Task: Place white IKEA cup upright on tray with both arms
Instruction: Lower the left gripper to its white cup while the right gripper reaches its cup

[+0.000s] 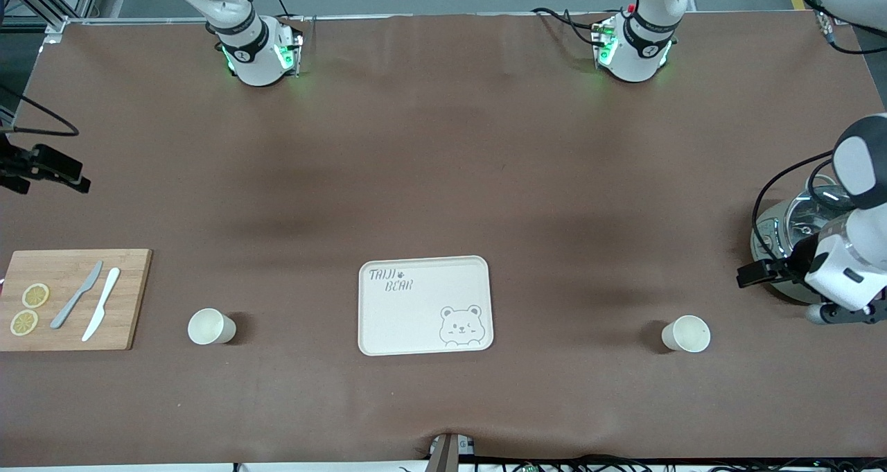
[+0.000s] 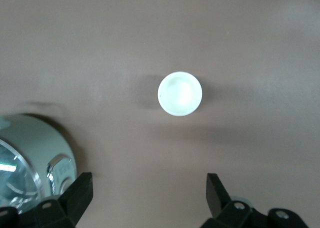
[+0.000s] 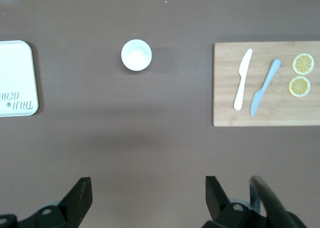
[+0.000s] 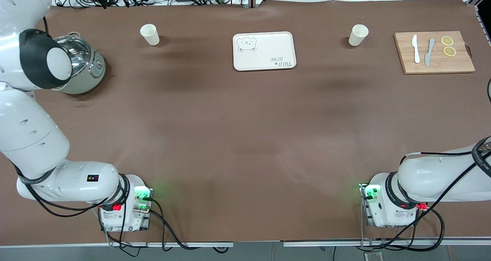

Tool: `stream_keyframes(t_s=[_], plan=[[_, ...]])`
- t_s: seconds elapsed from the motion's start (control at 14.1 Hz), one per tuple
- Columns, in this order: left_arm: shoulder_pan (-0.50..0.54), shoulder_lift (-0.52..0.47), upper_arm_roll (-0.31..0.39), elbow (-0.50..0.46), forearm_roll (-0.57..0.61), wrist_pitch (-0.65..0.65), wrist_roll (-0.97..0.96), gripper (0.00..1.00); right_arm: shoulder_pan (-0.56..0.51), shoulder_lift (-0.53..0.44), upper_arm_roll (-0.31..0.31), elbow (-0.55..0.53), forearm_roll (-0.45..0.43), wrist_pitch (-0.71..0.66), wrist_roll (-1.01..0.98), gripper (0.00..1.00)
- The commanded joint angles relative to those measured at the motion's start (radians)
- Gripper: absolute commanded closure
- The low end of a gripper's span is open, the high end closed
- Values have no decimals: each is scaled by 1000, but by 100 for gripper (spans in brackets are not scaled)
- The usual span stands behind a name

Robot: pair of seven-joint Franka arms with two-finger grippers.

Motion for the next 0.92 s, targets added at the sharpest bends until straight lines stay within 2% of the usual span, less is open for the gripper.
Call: stream_keyframes(t_s=[0.0, 0.28, 0.85], plan=[[-1, 41, -4, 10, 28, 56, 4, 0, -11, 139, 13, 59, 17, 71, -18, 0], [-4, 100, -4, -4, 30, 146, 4, 0, -11, 291, 13, 60, 13, 252, -15, 0], [4, 214, -6, -13, 27, 298, 2, 0, -15, 499, 12, 142, 9, 388, -21, 0]])
